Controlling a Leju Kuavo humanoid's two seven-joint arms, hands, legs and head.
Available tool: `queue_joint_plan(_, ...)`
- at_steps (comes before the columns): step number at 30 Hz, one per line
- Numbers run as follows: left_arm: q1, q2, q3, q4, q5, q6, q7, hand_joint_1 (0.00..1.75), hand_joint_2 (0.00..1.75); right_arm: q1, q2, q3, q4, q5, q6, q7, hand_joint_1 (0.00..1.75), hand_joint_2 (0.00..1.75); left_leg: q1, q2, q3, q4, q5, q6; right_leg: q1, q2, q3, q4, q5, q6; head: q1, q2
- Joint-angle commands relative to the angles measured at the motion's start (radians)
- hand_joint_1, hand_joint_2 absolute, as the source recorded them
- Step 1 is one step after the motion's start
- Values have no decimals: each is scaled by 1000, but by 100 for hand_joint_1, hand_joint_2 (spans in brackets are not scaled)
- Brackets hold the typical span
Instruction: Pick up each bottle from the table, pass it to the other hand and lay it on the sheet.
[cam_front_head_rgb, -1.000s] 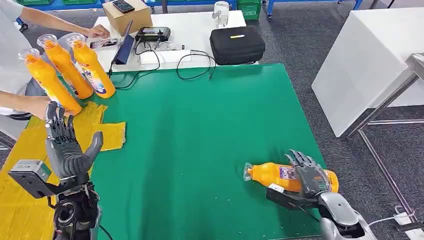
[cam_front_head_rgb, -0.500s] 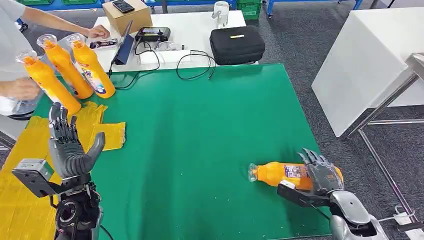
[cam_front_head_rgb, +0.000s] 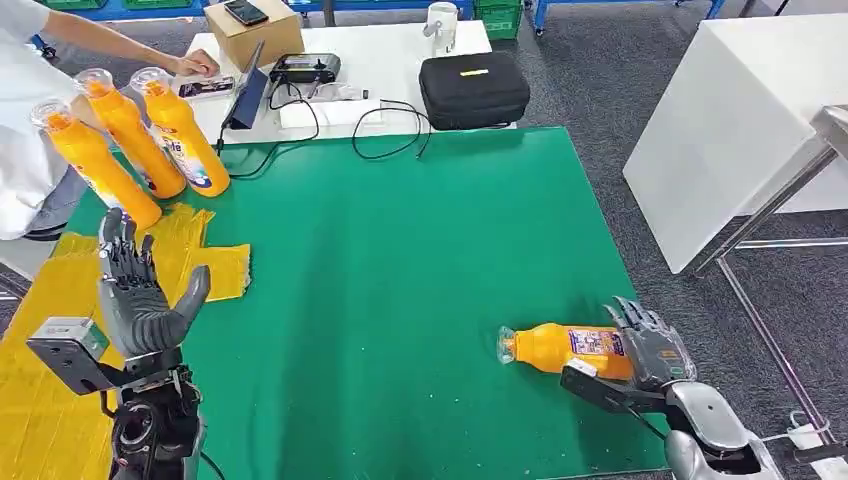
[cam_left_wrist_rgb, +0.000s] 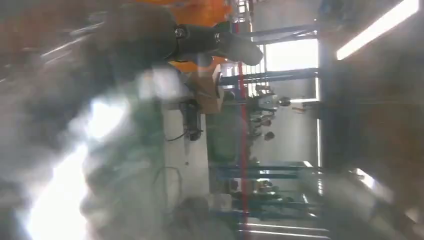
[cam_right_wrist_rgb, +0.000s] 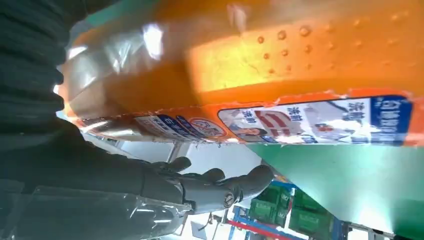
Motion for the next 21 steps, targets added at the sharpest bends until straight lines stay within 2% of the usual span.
queue_joint_plan(1,-35,-15,27,65,6,-3,2,0,175,-10,3,-20,55,3,23,7,0,175,0,-2,1,0,0,0,0,-2,2,-1,0,0,0,0)
queue_joint_plan(2,-35,-16,27,65,6,-3,3,0,175,-12,3,-19,58,7,27,12,0,175,1,-1,1,1,-1,0,1,-2,3,-1,0,1,0,0)
queue_joint_plan(3,-35,-16,28,65,7,-3,3,0,175,-14,2,-19,58,8,28,12,19,175,1,-1,1,0,0,0,0,-2,2,-1,0,0,0,0)
queue_joint_plan(4,-35,-16,28,66,8,-4,3,0,175,-15,3,-19,57,8,28,12,138,175,0,-1,1,0,0,0,0,-1,1,-1,0,0,0,0)
queue_joint_plan(5,-37,-15,30,69,10,-5,4,0,175,-16,0,-16,56,8,33,12,175,175,1,-2,1,0,0,0,1,-2,2,-1,0,1,0,0)
queue_joint_plan(12,-48,-12,33,85,14,-7,3,0,175,-17,-23,-10,57,-23,69,-5,175,175,1,-2,0,0,0,0,1,-2,2,-1,0,0,0,0)
queue_joint_plan(17,-52,-13,34,81,34,-31,7,0,175,-34,17,-3,44,-39,1,-58,175,175,1,-1,1,0,-1,-1,1,-1,2,-1,0,0,0,0)
queue_joint_plan(21,-56,-14,30,80,33,-32,6,0,175,-34,29,-1,33,-41,-7,-66,175,175,1,-1,-1,0,0,-1,1,-1,1,-1,0,0,0,0)
